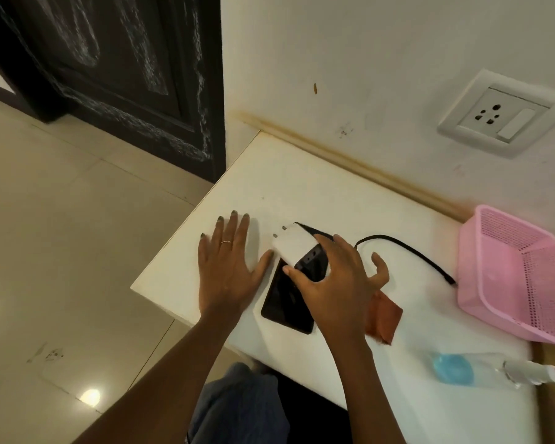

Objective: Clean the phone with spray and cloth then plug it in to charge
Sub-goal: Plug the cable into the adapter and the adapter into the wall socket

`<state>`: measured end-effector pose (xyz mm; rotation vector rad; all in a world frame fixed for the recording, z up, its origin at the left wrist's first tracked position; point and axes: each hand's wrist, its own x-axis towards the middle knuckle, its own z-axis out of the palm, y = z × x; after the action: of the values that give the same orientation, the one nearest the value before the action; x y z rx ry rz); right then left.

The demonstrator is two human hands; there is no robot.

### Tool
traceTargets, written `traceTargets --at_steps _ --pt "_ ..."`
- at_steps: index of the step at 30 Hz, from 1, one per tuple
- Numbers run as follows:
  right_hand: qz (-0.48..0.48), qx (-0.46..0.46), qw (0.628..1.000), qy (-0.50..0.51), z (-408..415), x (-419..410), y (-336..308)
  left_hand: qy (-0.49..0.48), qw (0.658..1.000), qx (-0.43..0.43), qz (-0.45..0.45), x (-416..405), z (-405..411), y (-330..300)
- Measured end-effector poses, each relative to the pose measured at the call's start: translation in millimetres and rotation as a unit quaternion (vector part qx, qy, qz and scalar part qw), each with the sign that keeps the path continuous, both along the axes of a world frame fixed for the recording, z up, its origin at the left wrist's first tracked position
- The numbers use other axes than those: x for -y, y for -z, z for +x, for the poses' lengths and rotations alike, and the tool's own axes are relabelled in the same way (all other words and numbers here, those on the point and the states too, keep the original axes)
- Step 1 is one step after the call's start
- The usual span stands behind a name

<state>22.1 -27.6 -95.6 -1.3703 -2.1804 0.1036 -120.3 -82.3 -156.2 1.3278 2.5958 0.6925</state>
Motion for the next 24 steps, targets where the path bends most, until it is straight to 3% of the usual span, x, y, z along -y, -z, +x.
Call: traceTargets --at_steps 3,8,14,18,24 --pt "-0.020 -0.095 0.994 0.057 8.1 -4.1 -9.5 0.004 0.999 -0.033 -0.021 -0.2 0.8 -0.9" --pt "-0.060 -0.271 0.951 0.133 17.1 -25.6 -35.4 0.012 0.999 -0.034 -0.037 0.4 -0.5 -4.9" --pt "-0.061 -0.453 0.849 0.264 28.4 -93.3 -76.8 0.016 0.998 -0.030 -0.049 -1.7 -3.2 -7.4" --pt "-0.044 -0.479 0.819 0.312 35.8 -133.1 -92.9 0.017 0.998 -0.016 -0.052 -4.7 -3.3 -13.1" --pt "-0.025 -0.452 0.832 0.320 30.7 -161.7 -97.7 0.021 0.998 -0.024 -0.057 -7.0 -4.4 -10.3"
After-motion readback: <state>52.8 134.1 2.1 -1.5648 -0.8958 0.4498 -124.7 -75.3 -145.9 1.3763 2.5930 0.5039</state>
